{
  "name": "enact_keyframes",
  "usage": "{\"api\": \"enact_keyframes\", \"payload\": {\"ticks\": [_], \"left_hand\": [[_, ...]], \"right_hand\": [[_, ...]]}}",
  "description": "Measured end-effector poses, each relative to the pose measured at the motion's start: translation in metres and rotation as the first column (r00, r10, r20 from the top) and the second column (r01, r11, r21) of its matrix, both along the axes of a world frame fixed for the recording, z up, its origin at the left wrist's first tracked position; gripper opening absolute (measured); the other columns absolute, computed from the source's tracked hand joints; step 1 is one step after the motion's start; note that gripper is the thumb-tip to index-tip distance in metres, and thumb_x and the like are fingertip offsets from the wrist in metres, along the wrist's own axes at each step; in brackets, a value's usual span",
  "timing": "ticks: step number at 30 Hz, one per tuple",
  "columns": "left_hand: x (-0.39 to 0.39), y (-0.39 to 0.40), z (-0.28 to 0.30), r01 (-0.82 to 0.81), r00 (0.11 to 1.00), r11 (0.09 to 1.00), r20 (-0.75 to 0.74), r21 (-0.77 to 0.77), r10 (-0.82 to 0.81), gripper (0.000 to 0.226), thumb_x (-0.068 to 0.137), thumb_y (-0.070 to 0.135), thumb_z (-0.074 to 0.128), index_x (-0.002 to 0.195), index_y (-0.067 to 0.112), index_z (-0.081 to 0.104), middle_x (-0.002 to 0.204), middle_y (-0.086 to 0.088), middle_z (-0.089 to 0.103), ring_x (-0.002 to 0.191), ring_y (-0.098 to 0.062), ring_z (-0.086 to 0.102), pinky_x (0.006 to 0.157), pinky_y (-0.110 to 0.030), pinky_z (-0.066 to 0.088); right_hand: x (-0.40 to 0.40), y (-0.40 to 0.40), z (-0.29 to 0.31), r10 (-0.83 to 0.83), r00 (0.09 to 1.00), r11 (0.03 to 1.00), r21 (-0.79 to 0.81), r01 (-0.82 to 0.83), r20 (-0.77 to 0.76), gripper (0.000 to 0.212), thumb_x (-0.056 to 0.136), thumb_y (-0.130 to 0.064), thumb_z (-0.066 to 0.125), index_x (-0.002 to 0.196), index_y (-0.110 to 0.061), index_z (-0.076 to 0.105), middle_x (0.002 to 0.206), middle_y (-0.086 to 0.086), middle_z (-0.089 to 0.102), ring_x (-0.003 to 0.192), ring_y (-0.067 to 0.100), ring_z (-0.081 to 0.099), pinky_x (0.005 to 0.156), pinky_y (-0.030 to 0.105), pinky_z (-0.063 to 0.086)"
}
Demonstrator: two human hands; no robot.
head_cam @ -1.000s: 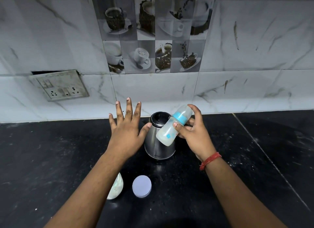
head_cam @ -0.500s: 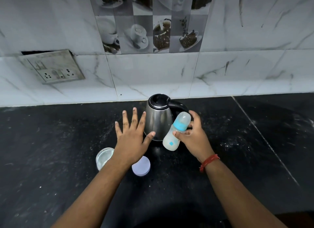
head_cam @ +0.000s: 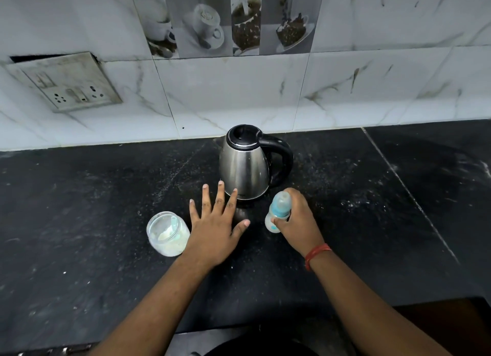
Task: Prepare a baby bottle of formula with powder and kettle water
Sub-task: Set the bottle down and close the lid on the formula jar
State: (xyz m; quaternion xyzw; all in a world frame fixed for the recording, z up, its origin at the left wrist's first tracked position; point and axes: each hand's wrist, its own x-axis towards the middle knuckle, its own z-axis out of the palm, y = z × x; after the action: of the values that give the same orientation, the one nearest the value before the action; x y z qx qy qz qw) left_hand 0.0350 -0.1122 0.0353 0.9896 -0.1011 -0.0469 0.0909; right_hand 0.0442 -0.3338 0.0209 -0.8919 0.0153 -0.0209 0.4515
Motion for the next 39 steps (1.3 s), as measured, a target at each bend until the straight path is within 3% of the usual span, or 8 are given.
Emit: {"api": "enact_keyframes", "payload": {"ticks": [3,6,9,15,19,23,27,39], "left_hand": [[-0.003,-0.001,-0.003,0.000,1.000,1.000,-0.001,-0.008,0.000,0.089,0.087,0.076,0.002,0.164,0.032,-0.004,0.172,-0.002,-0.018,0.156,-0.034,-0.024,0.123,-0.066,-0.004],[-0.006,-0.002,-0.005,0.006,1.000,1.000,-0.016,-0.010,-0.006,0.089,0.087,0.076,0.001,0.163,0.032,-0.006,0.172,-0.002,-0.019,0.155,-0.034,-0.026,0.123,-0.066,-0.004],[-0.009,-0.003,-0.006,0.004,1.000,1.000,-0.025,0.000,-0.004,0.089,0.086,0.076,0.000,0.163,0.032,-0.008,0.172,-0.003,-0.020,0.156,-0.035,-0.026,0.124,-0.066,-0.003],[-0.015,0.003,-0.006,-0.015,1.000,1.000,-0.013,-0.015,0.015,0.086,0.088,0.075,0.001,0.162,0.033,-0.010,0.172,-0.003,-0.020,0.156,-0.035,-0.025,0.124,-0.065,-0.002],[-0.019,0.012,-0.001,-0.032,0.999,0.999,0.002,-0.018,0.032,0.087,0.087,0.075,0.000,0.163,0.032,-0.008,0.171,-0.002,-0.021,0.155,-0.034,-0.026,0.124,-0.064,-0.003],[-0.020,0.029,0.006,-0.054,0.997,0.998,0.052,-0.043,0.057,0.087,0.089,0.074,0.003,0.164,0.031,-0.005,0.171,-0.001,-0.022,0.151,-0.029,-0.032,0.123,-0.063,-0.006],[-0.016,0.055,0.012,-0.103,0.991,0.993,0.078,-0.064,0.107,0.087,0.090,0.075,0.005,0.163,0.031,-0.006,0.169,-0.001,-0.024,0.150,-0.029,-0.035,0.123,-0.062,-0.009],[-0.034,0.134,0.000,-0.245,0.962,0.945,0.067,-0.218,0.265,0.103,0.083,0.084,0.027,0.163,0.031,-0.009,0.168,0.007,-0.028,0.154,-0.025,-0.031,0.124,-0.059,-0.011]], "right_hand": [[-0.006,-0.001,-0.010,0.020,0.999,0.999,-0.041,-0.021,-0.029,0.065,0.079,-0.008,0.079,0.135,-0.019,0.046,0.129,0.001,0.046,0.111,0.011,0.050,0.090,0.005,0.035],[-0.009,-0.001,-0.015,0.019,0.999,0.999,-0.029,-0.021,-0.050,0.065,0.081,-0.012,0.078,0.136,-0.020,0.044,0.133,0.000,0.047,0.115,0.008,0.050,0.098,0.009,0.040],[-0.012,-0.003,-0.014,0.008,0.996,1.000,0.020,-0.006,-0.088,0.081,0.081,-0.017,0.081,0.148,-0.020,0.035,0.138,-0.008,0.040,0.123,0.004,0.044,0.094,-0.001,0.029],[-0.018,-0.005,-0.006,-0.050,0.999,0.994,0.095,0.049,0.007,0.095,0.079,-0.028,0.084,0.155,-0.021,0.028,0.155,-0.001,0.039,0.142,0.009,0.035,0.113,0.024,0.027],[-0.018,0.008,0.010,-0.047,0.991,0.996,0.077,0.037,0.127,0.084,0.084,-0.032,0.080,0.153,-0.021,0.033,0.156,-0.003,0.038,0.144,0.010,0.034,0.114,0.017,0.026],[-0.015,0.034,0.024,0.037,0.963,0.999,0.007,-0.040,0.269,0.072,0.089,-0.032,0.075,0.149,-0.015,0.040,0.154,0.003,0.043,0.143,0.015,0.037,0.117,0.028,0.032],[-0.013,0.067,0.023,0.155,0.935,0.988,-0.073,-0.139,0.320,0.062,0.093,-0.034,0.069,0.145,-0.012,0.045,0.150,0.004,0.048,0.143,0.015,0.040,0.119,0.027,0.031],[-0.004,0.140,-0.026,0.423,0.899,0.847,-0.305,-0.436,-0.111,0.068,0.089,-0.035,0.072,0.147,-0.013,0.043,0.151,0.005,0.044,0.143,0.022,0.035,0.116,0.023,0.022]]}}
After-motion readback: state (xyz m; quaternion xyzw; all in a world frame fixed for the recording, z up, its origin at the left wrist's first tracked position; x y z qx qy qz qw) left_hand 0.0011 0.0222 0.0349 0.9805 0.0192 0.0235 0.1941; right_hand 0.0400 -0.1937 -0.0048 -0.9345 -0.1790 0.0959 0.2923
